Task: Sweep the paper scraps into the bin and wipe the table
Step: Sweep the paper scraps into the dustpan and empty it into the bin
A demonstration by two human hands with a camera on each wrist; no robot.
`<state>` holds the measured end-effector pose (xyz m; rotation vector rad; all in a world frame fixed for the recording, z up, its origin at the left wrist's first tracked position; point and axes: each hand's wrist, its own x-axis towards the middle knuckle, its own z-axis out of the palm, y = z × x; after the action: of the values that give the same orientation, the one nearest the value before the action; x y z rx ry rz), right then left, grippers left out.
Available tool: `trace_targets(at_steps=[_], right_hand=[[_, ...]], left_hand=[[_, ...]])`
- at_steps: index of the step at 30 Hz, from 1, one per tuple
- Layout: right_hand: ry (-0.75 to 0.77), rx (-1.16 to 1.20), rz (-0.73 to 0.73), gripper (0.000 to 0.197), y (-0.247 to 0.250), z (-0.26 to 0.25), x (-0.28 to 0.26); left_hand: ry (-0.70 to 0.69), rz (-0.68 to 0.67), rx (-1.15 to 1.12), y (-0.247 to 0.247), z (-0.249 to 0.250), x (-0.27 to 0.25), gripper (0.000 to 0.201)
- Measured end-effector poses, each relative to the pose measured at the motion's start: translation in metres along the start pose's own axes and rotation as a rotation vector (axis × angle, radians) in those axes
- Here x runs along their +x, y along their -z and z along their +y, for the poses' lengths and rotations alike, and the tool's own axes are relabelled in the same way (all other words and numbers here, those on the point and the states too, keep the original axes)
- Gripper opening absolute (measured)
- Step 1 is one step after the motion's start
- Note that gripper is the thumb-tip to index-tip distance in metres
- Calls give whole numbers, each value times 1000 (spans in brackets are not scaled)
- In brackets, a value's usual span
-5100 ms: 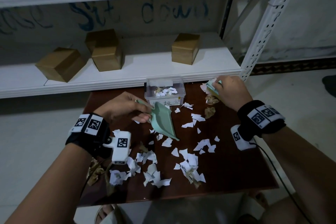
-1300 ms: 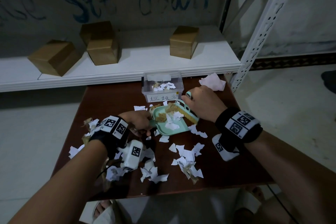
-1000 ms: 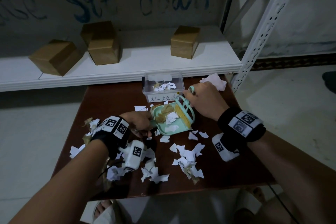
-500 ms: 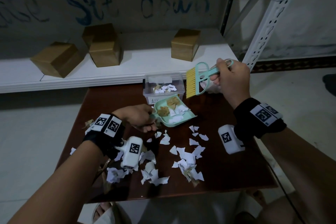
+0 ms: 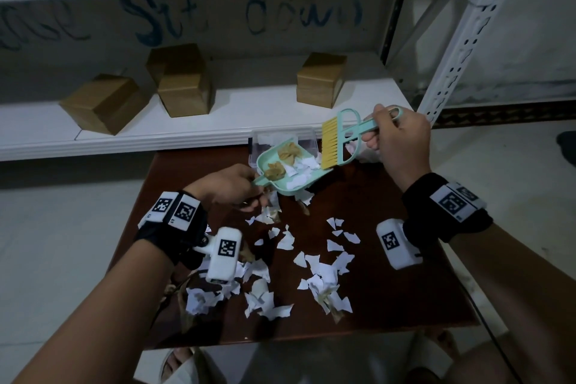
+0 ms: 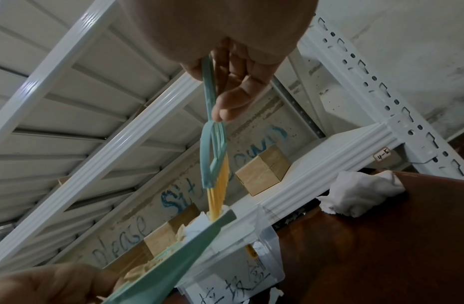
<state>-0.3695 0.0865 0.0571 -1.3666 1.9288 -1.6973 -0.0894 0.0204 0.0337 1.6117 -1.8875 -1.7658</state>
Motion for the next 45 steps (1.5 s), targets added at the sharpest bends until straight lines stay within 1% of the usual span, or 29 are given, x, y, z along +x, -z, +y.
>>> trace_targets(at_steps=[5, 8, 12, 16, 25, 28, 32, 39, 45], right_hand=[[4, -1, 11, 37, -2, -1, 0], [7, -8, 8, 37, -4, 0, 0], [1, -18, -2, 38, -7, 1, -2], [-4, -30, -9, 39, -8, 1, -3], [10, -56, -21, 46, -8, 2, -1], [27, -72, -19, 46, -8, 1, -2], [44, -72, -23, 39, -8, 1, -5], [55, -114, -28, 41, -7, 0, -5], [52, -115, -34, 40, -7, -1, -6]], left_hand=[[-40, 124, -168, 7, -1, 5, 17], [-45, 169, -279, 9, 0, 8, 16], [-26, 192, -354, 7, 0, 11, 22], [-13, 214, -501, 6, 6, 10, 21], [-63, 284, -709, 7, 15, 6, 23], [-76, 267, -760, 6, 18, 5, 23], [-72, 248, -822, 7, 18, 4, 28], [-72, 307, -852, 9, 17, 6, 27], [-45, 296, -830, 10, 13, 8, 31]])
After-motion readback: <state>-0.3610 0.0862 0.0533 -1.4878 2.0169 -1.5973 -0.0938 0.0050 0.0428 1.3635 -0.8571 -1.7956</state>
